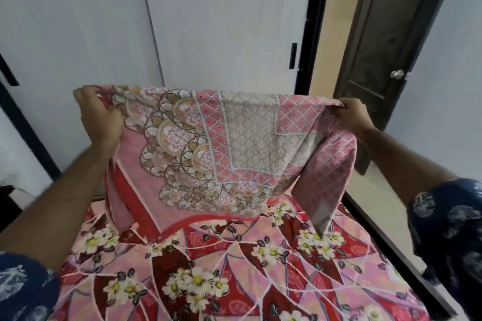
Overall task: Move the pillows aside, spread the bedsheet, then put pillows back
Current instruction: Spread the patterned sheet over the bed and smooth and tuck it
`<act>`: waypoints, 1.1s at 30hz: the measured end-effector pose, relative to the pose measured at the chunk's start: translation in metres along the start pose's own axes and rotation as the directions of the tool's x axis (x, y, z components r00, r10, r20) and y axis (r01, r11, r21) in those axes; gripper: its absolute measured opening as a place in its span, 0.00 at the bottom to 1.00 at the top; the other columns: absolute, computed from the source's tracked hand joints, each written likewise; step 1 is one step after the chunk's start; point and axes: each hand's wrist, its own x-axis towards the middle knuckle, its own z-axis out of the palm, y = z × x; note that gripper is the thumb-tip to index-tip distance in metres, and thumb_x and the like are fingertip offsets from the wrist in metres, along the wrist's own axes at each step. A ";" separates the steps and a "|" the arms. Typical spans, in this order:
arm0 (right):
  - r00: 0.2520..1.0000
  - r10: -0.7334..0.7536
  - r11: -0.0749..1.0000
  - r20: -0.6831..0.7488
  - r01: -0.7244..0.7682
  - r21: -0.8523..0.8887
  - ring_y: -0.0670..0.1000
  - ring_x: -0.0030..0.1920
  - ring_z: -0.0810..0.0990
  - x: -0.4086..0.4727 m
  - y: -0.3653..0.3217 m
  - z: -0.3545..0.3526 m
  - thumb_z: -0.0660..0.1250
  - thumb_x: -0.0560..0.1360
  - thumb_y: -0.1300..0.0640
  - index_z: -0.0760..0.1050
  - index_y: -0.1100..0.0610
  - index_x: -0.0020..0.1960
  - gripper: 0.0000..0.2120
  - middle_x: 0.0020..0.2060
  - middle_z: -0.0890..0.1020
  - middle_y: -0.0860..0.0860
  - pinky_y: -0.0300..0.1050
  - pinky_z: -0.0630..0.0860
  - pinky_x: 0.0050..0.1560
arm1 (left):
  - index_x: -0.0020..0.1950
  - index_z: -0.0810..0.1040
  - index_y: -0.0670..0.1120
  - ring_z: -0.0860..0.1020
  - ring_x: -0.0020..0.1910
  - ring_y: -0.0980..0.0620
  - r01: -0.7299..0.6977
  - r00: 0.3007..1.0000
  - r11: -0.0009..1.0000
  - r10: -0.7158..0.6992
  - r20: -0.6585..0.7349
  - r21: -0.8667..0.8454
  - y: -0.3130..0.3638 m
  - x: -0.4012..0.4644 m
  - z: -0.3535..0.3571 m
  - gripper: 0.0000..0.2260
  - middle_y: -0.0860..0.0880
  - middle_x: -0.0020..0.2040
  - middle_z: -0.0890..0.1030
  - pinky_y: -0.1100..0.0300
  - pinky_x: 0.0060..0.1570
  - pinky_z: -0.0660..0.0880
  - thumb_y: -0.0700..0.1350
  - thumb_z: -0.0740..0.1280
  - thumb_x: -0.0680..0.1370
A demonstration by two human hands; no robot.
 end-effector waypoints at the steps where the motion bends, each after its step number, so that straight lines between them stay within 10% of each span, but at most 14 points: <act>1: 1.000 -0.006 1.000 0.003 0.006 0.007 0.46 0.40 0.78 -0.001 0.008 -0.013 0.66 0.79 0.59 0.84 0.59 0.51 0.09 0.41 0.83 0.54 0.42 0.70 0.45 | 0.55 0.73 0.47 0.76 0.56 0.41 -0.001 1.000 1.000 0.001 0.001 -0.008 0.013 -0.006 0.003 0.15 0.45 0.61 0.73 0.47 0.55 0.74 0.34 0.58 0.72; 14: 0.981 0.053 0.997 0.187 -0.040 -0.069 0.42 0.26 0.75 -0.023 0.165 -0.184 0.64 0.83 0.53 0.76 0.53 0.35 0.17 0.27 0.77 0.45 0.30 0.66 0.22 | 0.57 0.76 0.44 0.75 0.60 0.41 0.127 0.988 0.991 -0.123 0.099 -0.037 0.179 -0.170 0.074 0.12 0.41 0.63 0.73 0.52 0.62 0.70 0.39 0.60 0.75; 20: 0.976 0.065 0.989 0.206 -0.036 -0.143 0.46 0.35 0.78 -0.010 0.238 -0.239 0.63 0.83 0.55 0.80 0.53 0.42 0.12 0.36 0.81 0.49 0.41 0.71 0.38 | 0.57 0.76 0.43 0.76 0.56 0.41 0.058 0.972 0.998 -0.050 0.229 -0.030 0.225 -0.229 0.146 0.12 0.42 0.60 0.72 0.49 0.58 0.72 0.37 0.66 0.75; 24: 0.987 0.081 0.983 0.135 -0.057 -0.173 0.42 0.25 0.75 0.003 0.287 -0.269 0.62 0.83 0.60 0.78 0.57 0.45 0.10 0.30 0.75 0.47 0.32 0.68 0.25 | 0.57 0.76 0.43 0.76 0.56 0.41 0.040 0.968 0.996 -0.018 0.249 -0.084 0.255 -0.258 0.212 0.12 0.54 0.53 0.70 0.49 0.58 0.73 0.37 0.63 0.73; 33: 0.983 0.119 0.969 0.141 -0.084 -0.231 0.52 0.39 0.79 0.104 0.376 -0.284 0.62 0.81 0.60 0.83 0.60 0.50 0.10 0.42 0.82 0.56 0.41 0.71 0.38 | 0.58 0.76 0.38 0.76 0.59 0.40 0.124 0.962 0.988 -0.096 0.256 -0.094 0.279 -0.298 0.370 0.11 0.39 0.60 0.74 0.52 0.60 0.71 0.35 0.62 0.77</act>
